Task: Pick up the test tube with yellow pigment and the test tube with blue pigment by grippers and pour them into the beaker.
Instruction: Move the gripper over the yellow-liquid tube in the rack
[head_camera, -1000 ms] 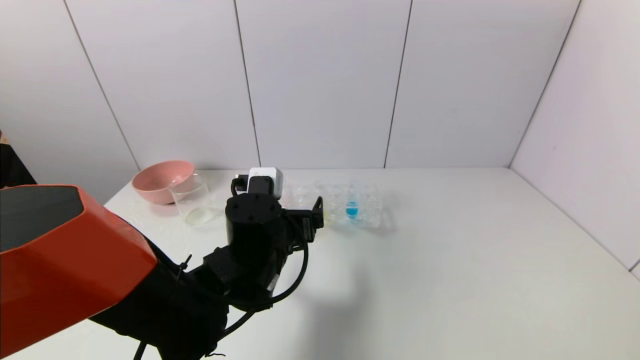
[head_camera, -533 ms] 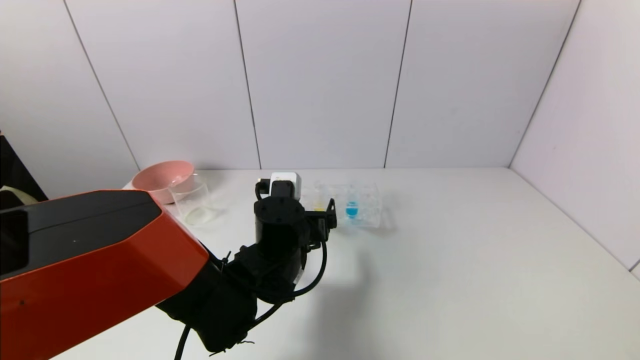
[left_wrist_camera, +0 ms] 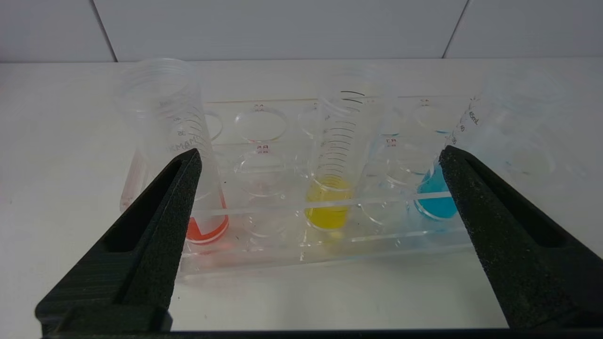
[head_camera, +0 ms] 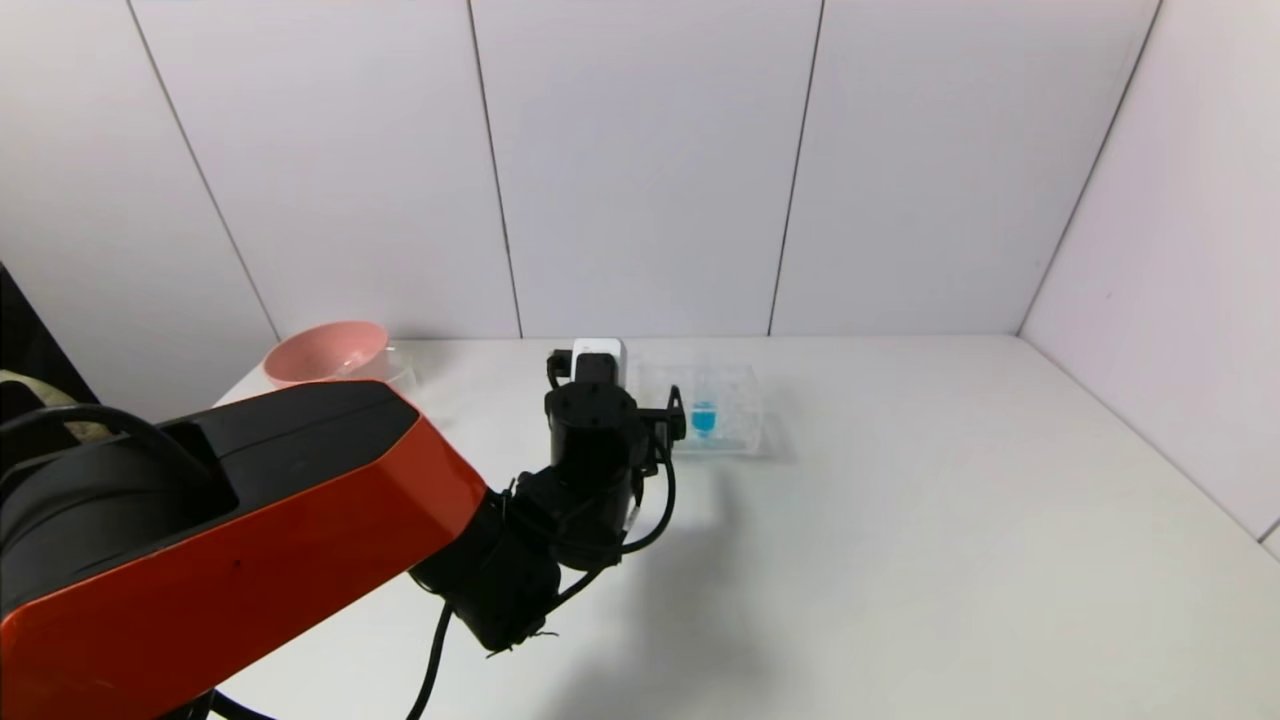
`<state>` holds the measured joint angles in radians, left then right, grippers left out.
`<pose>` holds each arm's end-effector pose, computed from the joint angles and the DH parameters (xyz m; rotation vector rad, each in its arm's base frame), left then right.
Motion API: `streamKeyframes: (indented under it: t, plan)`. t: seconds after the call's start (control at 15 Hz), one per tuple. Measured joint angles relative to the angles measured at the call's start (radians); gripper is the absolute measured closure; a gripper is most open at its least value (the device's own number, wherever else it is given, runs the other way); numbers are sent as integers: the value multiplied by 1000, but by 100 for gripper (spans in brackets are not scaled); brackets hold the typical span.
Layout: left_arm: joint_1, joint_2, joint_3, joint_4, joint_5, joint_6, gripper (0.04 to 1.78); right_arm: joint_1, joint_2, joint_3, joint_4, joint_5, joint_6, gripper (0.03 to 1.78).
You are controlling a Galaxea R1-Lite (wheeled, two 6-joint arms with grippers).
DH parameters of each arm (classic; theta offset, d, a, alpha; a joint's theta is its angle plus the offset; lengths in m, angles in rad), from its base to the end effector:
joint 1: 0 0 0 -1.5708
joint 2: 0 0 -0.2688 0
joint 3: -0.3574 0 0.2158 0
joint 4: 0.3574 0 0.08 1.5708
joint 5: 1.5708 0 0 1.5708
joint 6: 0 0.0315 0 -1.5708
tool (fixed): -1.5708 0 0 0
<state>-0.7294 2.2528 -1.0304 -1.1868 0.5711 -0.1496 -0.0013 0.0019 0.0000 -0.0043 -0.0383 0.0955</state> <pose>0.3214 -0.2644 0.0406 -0.1277 0.0401 -0.1558 0.0450 -0.0013 0.0759 0.0955 -0.0043 -0.0395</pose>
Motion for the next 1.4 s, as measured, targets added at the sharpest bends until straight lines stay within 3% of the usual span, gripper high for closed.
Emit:
streamKeyframes:
  t: [0.53,1.4]
  plan:
    - [39,87,-134,2,-6,50,6,0,0,0,0,0,0,10]
    - [54,108,-175,34,-5,48,8,0,0,0,0,0,0,10]
